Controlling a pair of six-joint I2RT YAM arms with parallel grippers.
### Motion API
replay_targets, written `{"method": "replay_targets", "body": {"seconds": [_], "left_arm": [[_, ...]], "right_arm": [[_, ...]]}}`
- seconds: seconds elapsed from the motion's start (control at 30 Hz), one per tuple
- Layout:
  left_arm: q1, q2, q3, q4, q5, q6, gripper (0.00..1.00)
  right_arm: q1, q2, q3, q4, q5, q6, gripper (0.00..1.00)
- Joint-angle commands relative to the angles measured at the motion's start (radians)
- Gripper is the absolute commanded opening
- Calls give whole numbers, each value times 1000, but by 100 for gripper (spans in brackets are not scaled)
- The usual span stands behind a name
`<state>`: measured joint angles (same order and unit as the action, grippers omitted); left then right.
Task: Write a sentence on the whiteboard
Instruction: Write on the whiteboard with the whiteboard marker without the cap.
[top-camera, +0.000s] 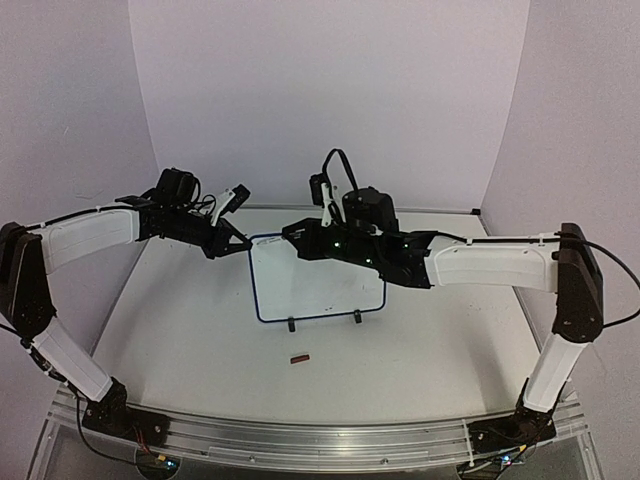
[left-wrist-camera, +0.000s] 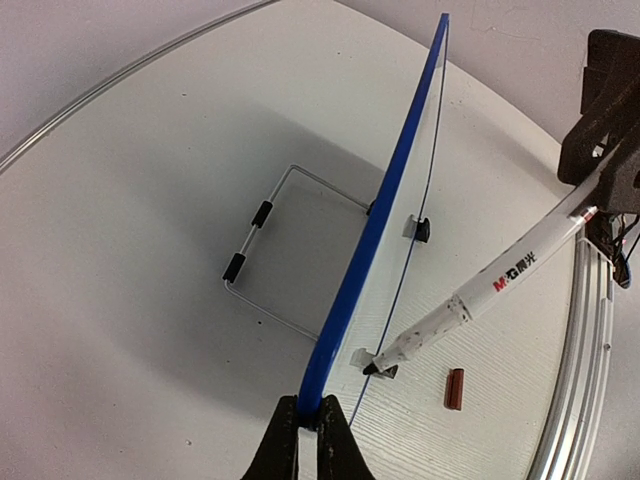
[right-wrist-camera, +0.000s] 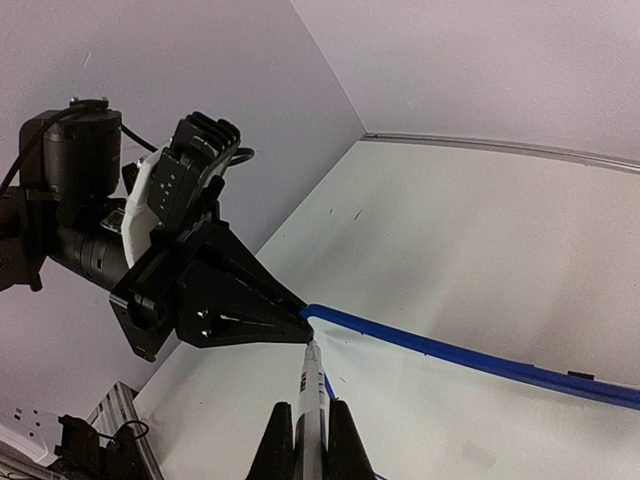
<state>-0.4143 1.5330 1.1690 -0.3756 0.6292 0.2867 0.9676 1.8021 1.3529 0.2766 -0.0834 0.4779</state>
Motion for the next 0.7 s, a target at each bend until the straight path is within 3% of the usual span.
{"method": "replay_targets", "body": {"seconds": [0.0, 0.67], "left_arm": [[-10, -14, -19, -23, -29, 51, 0], [-11, -10, -14, -26, -34, 52, 0]], "right_arm": [[5, 33, 42, 30, 21, -9, 0], [5, 57, 19, 7, 65, -6, 0]]}}
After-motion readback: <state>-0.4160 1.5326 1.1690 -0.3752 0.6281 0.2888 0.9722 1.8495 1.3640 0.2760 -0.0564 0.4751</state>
